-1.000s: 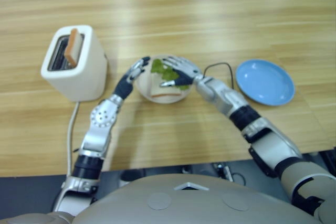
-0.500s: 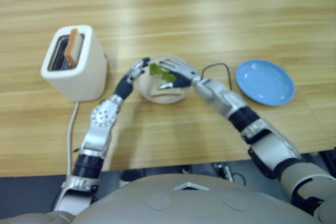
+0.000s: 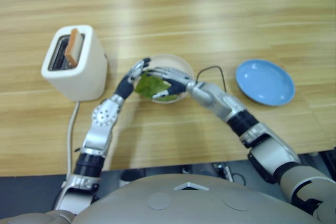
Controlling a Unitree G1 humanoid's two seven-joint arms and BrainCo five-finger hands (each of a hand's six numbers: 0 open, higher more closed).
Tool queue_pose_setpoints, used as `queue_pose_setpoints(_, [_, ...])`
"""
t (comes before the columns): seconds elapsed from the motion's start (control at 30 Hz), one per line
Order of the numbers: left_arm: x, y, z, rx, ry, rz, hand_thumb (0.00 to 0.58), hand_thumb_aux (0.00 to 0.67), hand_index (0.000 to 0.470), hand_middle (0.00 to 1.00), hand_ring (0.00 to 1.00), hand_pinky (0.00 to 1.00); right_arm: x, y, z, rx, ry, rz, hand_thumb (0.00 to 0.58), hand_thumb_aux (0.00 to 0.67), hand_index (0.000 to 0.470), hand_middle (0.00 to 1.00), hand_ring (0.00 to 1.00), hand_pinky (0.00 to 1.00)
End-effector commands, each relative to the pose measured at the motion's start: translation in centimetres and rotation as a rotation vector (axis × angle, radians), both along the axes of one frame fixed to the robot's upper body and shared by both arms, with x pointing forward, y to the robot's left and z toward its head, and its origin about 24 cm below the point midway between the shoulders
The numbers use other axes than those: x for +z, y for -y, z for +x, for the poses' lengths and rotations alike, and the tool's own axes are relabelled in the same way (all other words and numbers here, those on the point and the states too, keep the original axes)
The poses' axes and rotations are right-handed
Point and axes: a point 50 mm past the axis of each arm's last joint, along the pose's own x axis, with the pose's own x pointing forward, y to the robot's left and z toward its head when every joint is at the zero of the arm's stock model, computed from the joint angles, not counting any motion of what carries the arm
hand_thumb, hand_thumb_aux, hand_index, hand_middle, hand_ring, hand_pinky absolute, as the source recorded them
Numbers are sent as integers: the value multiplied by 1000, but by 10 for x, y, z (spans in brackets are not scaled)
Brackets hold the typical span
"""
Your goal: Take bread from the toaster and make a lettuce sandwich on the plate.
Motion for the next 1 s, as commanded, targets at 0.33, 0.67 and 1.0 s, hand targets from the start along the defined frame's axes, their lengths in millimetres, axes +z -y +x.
queue_pose_setpoints(0.33, [3,-3,-1,4,11,10,0,0,0,0,0,0,41,57,20,-254,158,69,0,0,0,0,0,0])
queue_pose_setpoints(0.67, [1,8,8,-90,20,118,0,0,0,0,0,0,47,77,17,-355,157,132,0,0,0,0,0,0])
queue_pose_setpoints(1.0, [36,0,25,-37,175,139,0,0,0,0,0,0,32,72,7,-315,126,33,0,0,0,0,0,0])
